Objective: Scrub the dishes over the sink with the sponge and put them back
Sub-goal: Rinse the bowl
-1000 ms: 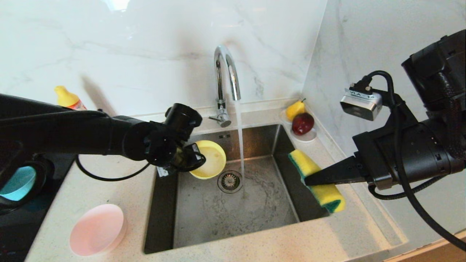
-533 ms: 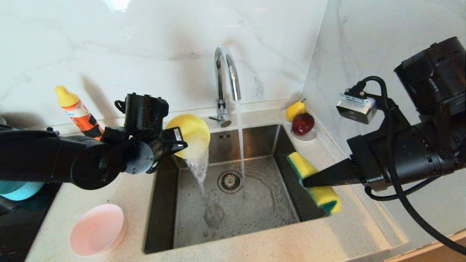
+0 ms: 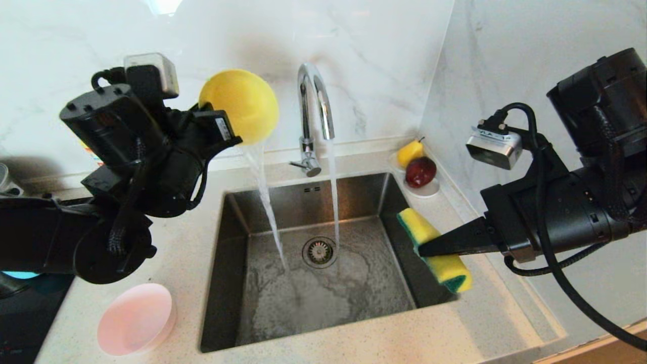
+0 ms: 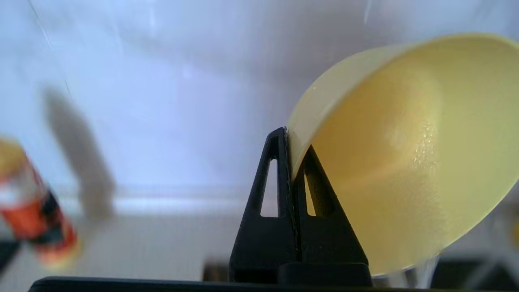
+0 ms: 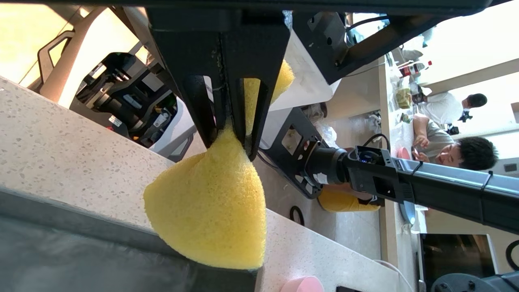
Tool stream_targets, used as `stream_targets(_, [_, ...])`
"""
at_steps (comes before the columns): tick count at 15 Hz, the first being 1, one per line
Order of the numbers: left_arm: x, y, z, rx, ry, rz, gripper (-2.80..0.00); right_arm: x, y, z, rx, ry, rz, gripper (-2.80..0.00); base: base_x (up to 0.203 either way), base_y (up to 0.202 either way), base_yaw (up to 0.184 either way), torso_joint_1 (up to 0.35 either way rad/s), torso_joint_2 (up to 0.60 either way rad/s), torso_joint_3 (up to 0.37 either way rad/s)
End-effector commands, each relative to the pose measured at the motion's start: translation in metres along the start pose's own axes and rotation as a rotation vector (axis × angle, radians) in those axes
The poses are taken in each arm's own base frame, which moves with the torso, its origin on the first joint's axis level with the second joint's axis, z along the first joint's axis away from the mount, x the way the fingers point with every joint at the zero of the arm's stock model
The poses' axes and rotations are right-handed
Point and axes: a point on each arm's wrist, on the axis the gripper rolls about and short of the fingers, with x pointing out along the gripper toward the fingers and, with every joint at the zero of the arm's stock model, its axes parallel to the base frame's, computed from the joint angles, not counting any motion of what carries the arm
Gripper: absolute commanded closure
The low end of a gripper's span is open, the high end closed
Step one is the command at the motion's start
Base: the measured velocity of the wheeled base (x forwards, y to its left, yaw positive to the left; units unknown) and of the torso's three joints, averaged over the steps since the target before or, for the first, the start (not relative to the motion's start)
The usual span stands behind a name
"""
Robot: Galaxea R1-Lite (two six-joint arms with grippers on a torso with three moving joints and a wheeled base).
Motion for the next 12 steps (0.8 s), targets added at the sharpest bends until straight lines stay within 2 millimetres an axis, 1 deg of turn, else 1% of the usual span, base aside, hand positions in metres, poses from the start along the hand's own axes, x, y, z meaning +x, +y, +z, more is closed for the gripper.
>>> stream_targets(1, [-0.003,0.003,0.016,-0.026,-0.094,0.009,0.0,0.003,-0.002,0.0,0.009,0.011,-0.001,0.0,0.0,0.0,0.0,0.0,0.0,0.0])
stream_targets(3, [-0.009,0.006,0.022,-0.037,-0.125,-0.018,0.0,0.004,-0.002,0.001,0.009,0.009,-0.002,0.0,0.0,0.0,0.0,0.0,0.0,0.0])
stream_targets(6, [-0.016,0.009,0.021,-0.045,-0.147,-0.048,0.0,0.004,-0.002,0.001,0.009,0.01,-0.002,0.0,0.0,0.0,0.0,0.0,0.0,0.0])
stream_targets(8, [-0.017,0.009,0.022,-0.05,-0.161,-0.06,0.0,0.004,-0.002,0.002,0.01,0.011,-0.003,0.0,0.0,0.0,0.0,0.0,0.0,0.0])
stream_targets(10, [-0.016,0.009,0.022,-0.051,-0.158,-0.062,0.0,0.005,-0.002,0.002,0.01,0.012,-0.003,0.0,0.0,0.0,0.0,0.0,0.0,0.0])
stream_targets(12, [-0.015,0.01,0.017,-0.023,-0.098,-0.06,0.0,0.003,-0.001,0.001,0.009,0.008,-0.001,0.0,0.0,0.0,0.0,0.0,0.0,0.0])
